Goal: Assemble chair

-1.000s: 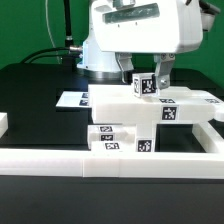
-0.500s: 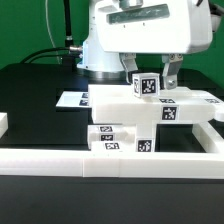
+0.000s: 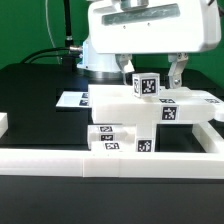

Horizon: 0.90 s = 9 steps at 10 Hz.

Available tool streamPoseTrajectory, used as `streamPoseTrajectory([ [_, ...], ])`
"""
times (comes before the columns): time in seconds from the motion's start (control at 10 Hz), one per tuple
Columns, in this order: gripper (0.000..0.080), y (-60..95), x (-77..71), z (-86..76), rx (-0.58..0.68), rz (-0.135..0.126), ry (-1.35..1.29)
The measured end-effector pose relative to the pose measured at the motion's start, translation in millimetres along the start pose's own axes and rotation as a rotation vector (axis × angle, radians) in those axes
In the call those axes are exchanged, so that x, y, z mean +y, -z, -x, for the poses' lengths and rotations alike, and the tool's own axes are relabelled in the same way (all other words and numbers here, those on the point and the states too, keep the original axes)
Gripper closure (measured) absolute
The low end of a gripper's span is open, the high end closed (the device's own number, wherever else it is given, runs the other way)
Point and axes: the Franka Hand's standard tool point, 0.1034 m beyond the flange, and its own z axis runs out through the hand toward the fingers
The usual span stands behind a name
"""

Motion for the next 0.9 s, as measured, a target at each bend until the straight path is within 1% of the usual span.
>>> streamPoseTrajectory([
  [0.1,0.0150,0.1,-0.2,-0.9,0.009,0.003,0.144],
  [0.5,0.0150,-0.2,-0.1,-0.9,0.010,0.005,0.202],
  [0.7,0.0150,-1.7,1.4,-0.4,0.013,0.010,0.436],
  [0.8,0.0150,-2.3,1.9,-1.5,0.023,0.009,0.513],
  [0.9,0.0150,-2.8,3.2,-2.6,0.029,0.015,0.648],
])
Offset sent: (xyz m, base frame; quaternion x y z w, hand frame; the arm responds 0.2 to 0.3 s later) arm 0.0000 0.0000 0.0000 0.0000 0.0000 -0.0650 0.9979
